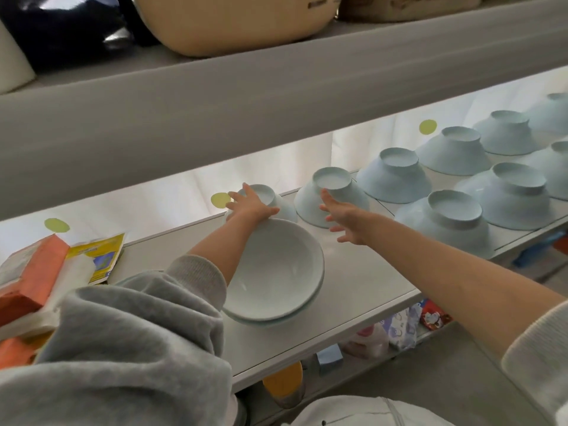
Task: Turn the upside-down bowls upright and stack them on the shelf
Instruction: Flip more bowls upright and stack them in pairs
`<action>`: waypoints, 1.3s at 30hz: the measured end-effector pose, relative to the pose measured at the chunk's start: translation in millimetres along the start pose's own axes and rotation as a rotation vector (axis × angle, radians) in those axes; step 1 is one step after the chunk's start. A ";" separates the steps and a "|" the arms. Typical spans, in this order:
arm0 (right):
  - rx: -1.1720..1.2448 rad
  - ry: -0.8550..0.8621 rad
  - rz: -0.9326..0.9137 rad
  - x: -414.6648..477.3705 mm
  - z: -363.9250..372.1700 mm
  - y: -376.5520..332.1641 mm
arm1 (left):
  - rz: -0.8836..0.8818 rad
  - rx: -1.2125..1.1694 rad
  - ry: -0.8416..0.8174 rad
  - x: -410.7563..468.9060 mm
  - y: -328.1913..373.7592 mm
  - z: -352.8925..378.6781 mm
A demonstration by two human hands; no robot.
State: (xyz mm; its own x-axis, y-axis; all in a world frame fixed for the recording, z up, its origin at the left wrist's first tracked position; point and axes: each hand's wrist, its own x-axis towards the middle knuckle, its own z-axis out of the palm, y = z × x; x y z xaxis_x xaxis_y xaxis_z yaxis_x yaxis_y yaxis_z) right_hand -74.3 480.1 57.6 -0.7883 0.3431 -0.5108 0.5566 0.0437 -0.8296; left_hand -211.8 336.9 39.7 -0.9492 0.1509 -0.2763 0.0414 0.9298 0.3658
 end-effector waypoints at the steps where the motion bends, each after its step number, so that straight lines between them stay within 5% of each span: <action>1: 0.005 0.000 0.000 0.6 -2.0 0.7 | -0.009 -0.004 0.008 4.3 0.8 0.1; 23: 0.091 0.008 0.016 -6.2 -33.0 13.0 | 0.026 -0.112 0.208 20.8 17.4 -9.2; 32: 0.312 -0.020 0.014 -1.3 -35.8 8.8 | 0.170 -0.506 0.410 -27.4 54.0 -66.7; 36: 0.536 -0.030 0.020 2.7 -39.5 10.4 | 0.246 -1.224 0.004 -53.6 60.4 -63.1; 39: 0.735 -0.076 -0.002 1.8 -41.2 8.2 | 0.236 -1.385 -0.315 -77.2 66.9 -51.2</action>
State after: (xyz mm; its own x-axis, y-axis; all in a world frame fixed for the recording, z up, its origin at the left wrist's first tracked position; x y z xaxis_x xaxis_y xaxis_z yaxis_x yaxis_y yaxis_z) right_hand -60.3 519.8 59.2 -0.8201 0.2764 -0.5010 0.2565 -0.6050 -0.7538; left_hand -151.8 370.3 131.0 -0.8485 0.4889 -0.2025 -0.3194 -0.1680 0.9326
